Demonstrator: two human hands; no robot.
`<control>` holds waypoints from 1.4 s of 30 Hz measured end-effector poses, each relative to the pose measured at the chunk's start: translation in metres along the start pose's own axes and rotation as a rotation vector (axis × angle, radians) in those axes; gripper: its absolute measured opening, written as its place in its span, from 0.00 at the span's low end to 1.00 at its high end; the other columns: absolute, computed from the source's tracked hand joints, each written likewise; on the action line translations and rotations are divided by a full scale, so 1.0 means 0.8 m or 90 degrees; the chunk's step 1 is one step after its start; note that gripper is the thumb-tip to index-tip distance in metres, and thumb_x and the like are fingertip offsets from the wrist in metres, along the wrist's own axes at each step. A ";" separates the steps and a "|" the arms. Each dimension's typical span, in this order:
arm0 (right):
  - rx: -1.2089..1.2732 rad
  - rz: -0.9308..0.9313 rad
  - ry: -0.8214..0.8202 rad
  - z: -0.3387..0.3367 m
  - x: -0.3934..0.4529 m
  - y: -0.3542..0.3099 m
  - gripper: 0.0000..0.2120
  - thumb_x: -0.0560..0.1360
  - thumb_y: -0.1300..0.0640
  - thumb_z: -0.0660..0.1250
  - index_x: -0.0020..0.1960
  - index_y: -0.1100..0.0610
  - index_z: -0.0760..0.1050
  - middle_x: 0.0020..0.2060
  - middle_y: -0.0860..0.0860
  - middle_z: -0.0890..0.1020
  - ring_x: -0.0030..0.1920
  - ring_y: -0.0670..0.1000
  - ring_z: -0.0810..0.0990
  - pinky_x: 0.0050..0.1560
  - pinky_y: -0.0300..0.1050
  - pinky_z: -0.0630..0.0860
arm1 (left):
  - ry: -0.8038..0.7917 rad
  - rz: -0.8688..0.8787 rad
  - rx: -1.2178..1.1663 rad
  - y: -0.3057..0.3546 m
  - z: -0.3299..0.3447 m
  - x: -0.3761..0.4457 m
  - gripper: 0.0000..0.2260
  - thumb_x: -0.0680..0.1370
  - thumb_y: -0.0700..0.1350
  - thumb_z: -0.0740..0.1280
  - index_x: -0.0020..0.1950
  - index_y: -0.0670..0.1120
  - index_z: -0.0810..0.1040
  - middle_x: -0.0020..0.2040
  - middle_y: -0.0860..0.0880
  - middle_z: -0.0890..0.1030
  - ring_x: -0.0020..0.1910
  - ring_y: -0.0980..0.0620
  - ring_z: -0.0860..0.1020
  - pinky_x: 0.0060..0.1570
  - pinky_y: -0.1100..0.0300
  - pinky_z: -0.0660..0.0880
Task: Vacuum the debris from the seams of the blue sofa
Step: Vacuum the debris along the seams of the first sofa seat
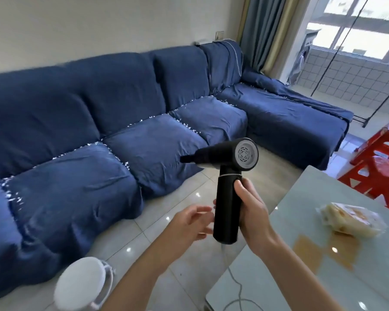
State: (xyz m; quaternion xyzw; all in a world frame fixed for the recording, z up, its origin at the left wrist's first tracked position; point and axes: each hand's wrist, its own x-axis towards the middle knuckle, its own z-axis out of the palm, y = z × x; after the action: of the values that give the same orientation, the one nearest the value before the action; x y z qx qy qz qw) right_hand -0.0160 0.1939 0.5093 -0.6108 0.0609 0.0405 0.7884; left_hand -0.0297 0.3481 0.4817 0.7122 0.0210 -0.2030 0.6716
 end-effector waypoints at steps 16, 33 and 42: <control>-0.044 0.045 -0.165 0.304 0.238 0.047 0.06 0.74 0.45 0.65 0.42 0.46 0.77 0.44 0.56 0.75 0.48 0.59 0.76 0.50 0.65 0.73 | 0.193 0.053 -0.049 0.017 -0.295 0.101 0.16 0.66 0.46 0.76 0.52 0.45 0.79 0.44 0.47 0.85 0.45 0.49 0.84 0.56 0.46 0.78; -0.095 0.216 -0.374 0.495 0.503 0.076 0.06 0.76 0.54 0.61 0.46 0.56 0.74 0.34 0.54 0.80 0.40 0.58 0.82 0.48 0.56 0.79 | 0.471 0.002 -0.047 0.032 -0.481 0.266 0.12 0.69 0.44 0.76 0.50 0.51 0.79 0.43 0.51 0.85 0.43 0.51 0.82 0.52 0.53 0.78; -0.199 0.201 -0.503 0.592 0.576 0.107 0.07 0.77 0.58 0.70 0.52 0.54 0.73 0.41 0.53 0.78 0.39 0.55 0.81 0.42 0.49 0.80 | 0.587 -0.038 -0.112 0.024 -0.553 0.323 0.21 0.59 0.56 0.76 0.50 0.53 0.79 0.45 0.57 0.85 0.47 0.57 0.83 0.56 0.50 0.78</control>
State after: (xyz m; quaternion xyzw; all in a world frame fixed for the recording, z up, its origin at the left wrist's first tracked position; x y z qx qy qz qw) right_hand 0.4499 0.6690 0.4774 -0.6436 -0.1590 0.3991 0.6334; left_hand 0.3282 0.7107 0.4247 0.6675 0.3549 0.1180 0.6439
